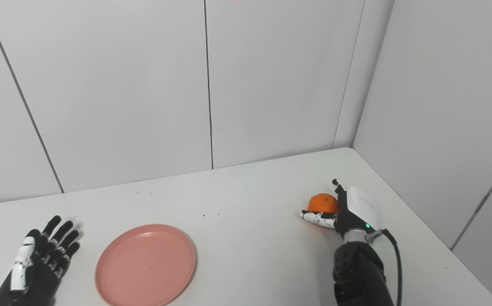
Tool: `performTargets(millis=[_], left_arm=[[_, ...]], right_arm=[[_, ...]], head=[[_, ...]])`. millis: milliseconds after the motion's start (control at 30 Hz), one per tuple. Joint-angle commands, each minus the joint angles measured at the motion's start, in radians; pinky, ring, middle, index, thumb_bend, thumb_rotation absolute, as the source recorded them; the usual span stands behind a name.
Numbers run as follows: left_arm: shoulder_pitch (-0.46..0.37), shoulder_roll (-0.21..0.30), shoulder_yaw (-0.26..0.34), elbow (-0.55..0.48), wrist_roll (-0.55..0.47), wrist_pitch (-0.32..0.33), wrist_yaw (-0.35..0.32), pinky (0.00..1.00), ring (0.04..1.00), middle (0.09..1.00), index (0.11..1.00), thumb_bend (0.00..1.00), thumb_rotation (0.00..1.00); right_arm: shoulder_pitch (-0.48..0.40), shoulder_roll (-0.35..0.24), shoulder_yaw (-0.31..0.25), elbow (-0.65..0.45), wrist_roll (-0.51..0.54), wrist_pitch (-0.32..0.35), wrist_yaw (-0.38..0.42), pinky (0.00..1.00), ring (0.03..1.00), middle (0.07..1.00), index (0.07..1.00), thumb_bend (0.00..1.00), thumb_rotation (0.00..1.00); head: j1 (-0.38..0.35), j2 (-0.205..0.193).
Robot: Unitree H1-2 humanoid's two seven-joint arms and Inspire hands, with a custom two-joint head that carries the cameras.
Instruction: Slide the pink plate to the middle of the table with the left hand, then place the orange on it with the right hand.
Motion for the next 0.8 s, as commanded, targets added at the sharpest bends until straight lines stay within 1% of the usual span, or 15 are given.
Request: performTargets(millis=[0,100,133,167,200,233,300,333,433,533,567,600,633,700,767], left_arm=[[0.020,0.002,0.000,0.002,0.003,0.060,0.022,0.99,0.957,0.951,0.944,0.30,1.00],[0.021,0.003,-0.001,0.001,0.003,0.060,0.019,0.99,0.958,0.952,0.943,0.30,1.00],[0.021,0.003,-0.001,0.000,0.002,0.061,0.019,0.99,0.958,0.953,0.944,0.30,1.00],[0.021,0.003,-0.001,0.001,0.001,0.060,0.018,0.99,0.958,0.953,0.944,0.30,1.00],[0.021,0.003,0.000,0.001,0.001,0.058,0.017,0.99,0.959,0.954,0.946,0.30,1.00],[0.021,0.003,0.000,0.002,0.000,0.058,0.016,0.99,0.959,0.955,0.947,0.30,1.00],[0.021,0.003,0.001,0.000,-0.001,0.061,0.017,0.99,0.960,0.955,0.949,0.30,1.00],[0.021,0.004,0.001,0.001,-0.002,0.063,0.017,0.99,0.961,0.956,0.950,0.30,1.00],[0.020,0.003,0.003,0.000,-0.002,0.065,0.018,0.99,0.962,0.956,0.949,0.30,1.00],[0.020,0.002,0.004,0.000,-0.006,0.062,0.014,0.99,0.962,0.955,0.947,0.30,1.00],[0.020,0.003,0.004,0.002,-0.008,0.061,0.010,1.00,0.966,0.959,0.951,0.30,1.00],[0.020,0.004,0.003,0.002,-0.007,0.061,0.010,1.00,0.968,0.962,0.954,0.30,1.00],[0.020,0.004,0.002,0.001,-0.006,0.062,0.011,1.00,0.967,0.961,0.953,0.30,1.00],[0.021,0.005,0.001,0.001,-0.009,0.059,0.009,1.00,0.966,0.961,0.953,0.30,1.00],[0.020,0.006,0.000,0.007,-0.011,0.052,0.004,1.00,0.965,0.960,0.952,0.30,1.00]], right_arm=[[-0.037,-0.004,-0.005,-0.008,-0.015,-0.004,0.015,0.62,0.777,0.818,0.846,0.95,0.45],[-0.047,0.005,-0.021,0.003,-0.013,-0.004,0.022,0.59,0.749,0.787,0.836,0.95,0.43],[-0.048,0.006,-0.024,0.005,-0.012,-0.004,0.022,0.54,0.691,0.737,0.834,0.95,0.42],[-0.051,0.006,-0.027,0.011,0.001,-0.004,0.016,0.52,0.671,0.720,0.834,0.94,0.42],[-0.053,0.005,-0.028,0.014,0.010,-0.004,0.011,0.39,0.504,0.582,0.817,0.94,0.40],[-0.054,0.000,-0.025,0.021,0.009,-0.004,0.012,0.44,0.555,0.634,0.790,0.94,0.40],[-0.056,-0.012,-0.017,0.034,0.001,-0.004,0.017,0.48,0.594,0.671,0.760,0.93,0.40],[-0.055,-0.021,-0.007,0.040,0.002,-0.004,0.016,0.48,0.589,0.661,0.713,0.92,0.38],[-0.056,-0.039,0.012,0.053,0.012,-0.004,0.008,0.41,0.520,0.599,0.606,0.89,0.28],[-0.055,-0.050,0.023,0.052,0.018,-0.004,0.009,0.35,0.450,0.545,0.553,0.87,0.20],[-0.055,-0.051,0.024,0.051,0.020,-0.004,0.009,0.36,0.457,0.547,0.544,0.86,0.18],[-0.054,-0.052,0.025,0.048,0.024,-0.004,0.009,0.34,0.438,0.529,0.516,0.70,0.16],[-0.052,-0.053,0.027,0.045,0.030,-0.004,0.008,0.33,0.406,0.496,0.501,0.61,0.15],[-0.049,-0.057,0.029,0.042,0.047,-0.004,0.006,0.30,0.361,0.447,0.489,0.54,0.14],[-0.048,-0.057,0.025,0.038,0.063,-0.004,0.007,0.29,0.355,0.444,0.486,0.53,0.14]], head=[[0.001,0.001],[-0.001,0.002],[-0.001,0.002],[-0.001,0.002],[-0.001,0.002],[-0.001,0.002],[0.001,0.003],[0.001,0.003],[0.001,0.004],[0.003,0.007],[0.003,0.007],[0.004,0.007],[0.004,0.007],[0.007,0.008],[0.007,0.008]])
